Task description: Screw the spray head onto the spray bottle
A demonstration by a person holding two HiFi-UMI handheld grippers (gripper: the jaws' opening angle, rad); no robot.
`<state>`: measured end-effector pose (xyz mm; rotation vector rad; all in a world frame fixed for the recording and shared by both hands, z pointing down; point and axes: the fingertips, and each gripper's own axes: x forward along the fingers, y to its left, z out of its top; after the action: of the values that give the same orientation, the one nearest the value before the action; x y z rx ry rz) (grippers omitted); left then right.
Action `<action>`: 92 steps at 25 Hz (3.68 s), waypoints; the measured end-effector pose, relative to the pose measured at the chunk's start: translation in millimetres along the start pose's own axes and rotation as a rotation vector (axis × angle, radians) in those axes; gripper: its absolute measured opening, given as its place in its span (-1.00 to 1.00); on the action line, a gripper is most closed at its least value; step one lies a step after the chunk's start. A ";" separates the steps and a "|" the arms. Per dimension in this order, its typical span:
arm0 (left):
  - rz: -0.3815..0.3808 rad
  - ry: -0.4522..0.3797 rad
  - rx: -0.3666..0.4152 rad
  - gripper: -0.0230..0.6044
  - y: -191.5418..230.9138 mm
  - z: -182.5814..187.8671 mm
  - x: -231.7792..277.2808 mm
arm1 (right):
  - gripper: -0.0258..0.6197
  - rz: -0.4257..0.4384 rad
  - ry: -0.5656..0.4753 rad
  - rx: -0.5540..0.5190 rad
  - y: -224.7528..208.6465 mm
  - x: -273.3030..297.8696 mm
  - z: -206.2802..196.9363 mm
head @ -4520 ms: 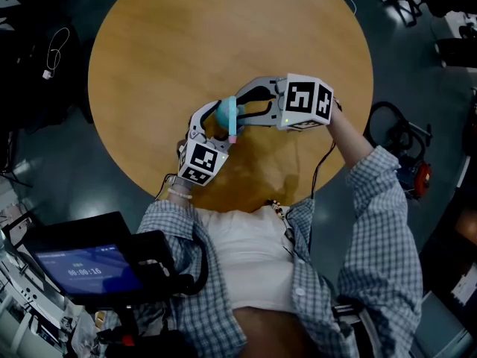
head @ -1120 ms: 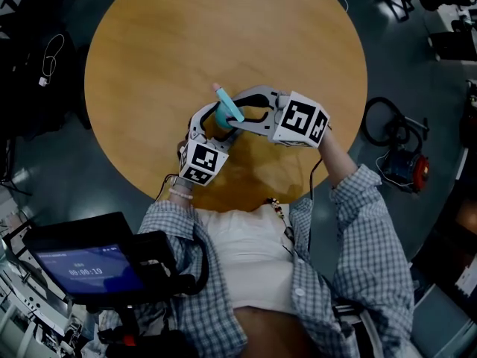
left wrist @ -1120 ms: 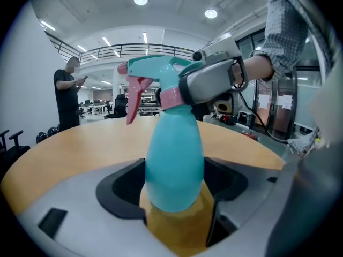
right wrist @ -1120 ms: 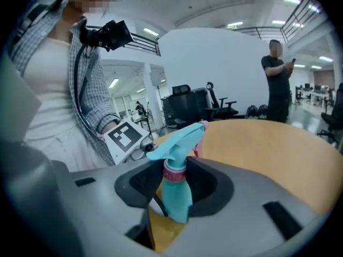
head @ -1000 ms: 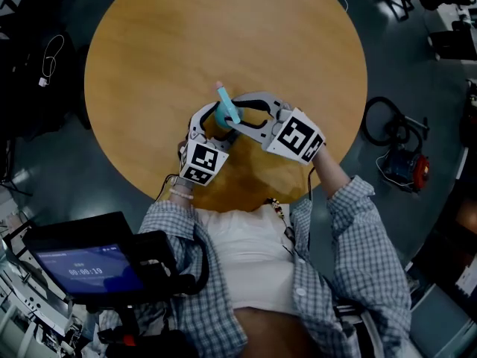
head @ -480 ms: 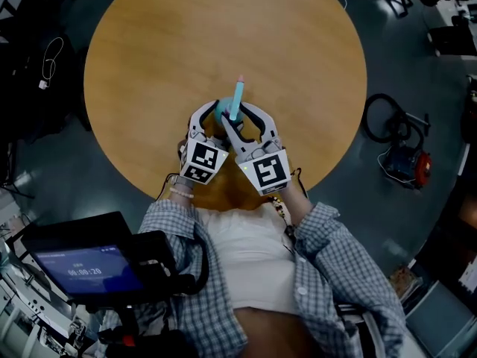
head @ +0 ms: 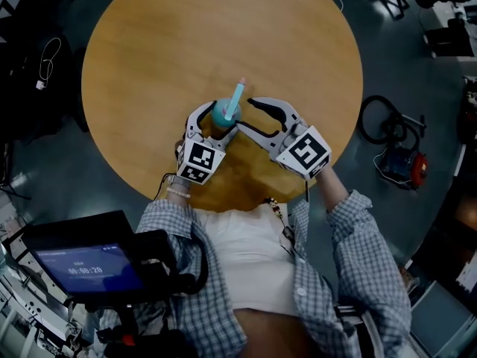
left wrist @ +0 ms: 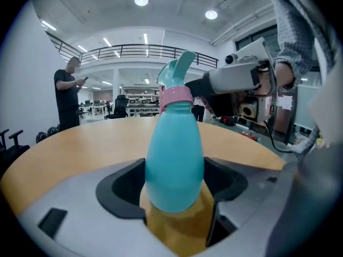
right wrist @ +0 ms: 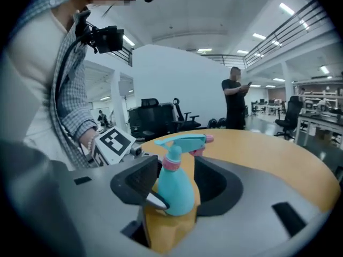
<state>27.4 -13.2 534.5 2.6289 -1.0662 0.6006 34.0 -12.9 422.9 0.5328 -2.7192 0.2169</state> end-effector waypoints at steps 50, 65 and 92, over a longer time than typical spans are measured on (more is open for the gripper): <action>0.034 0.003 -0.006 0.18 1.7 0.1 3.5 | -0.13 -0.186 0.151 -0.343 17.3 -39.7 23.5; 0.023 0.006 -0.005 0.18 2.9 1.1 5.7 | -0.70 0.149 0.350 -0.553 9.1 14.9 5.3; 0.018 0.017 0.020 0.18 0.3 0.9 6.7 | -0.73 0.245 0.242 -0.043 5.2 -0.2 51.2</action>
<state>31.8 -17.8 536.8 2.6290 -1.0850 0.6392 15.9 -19.2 375.1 0.1477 -2.5393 0.2660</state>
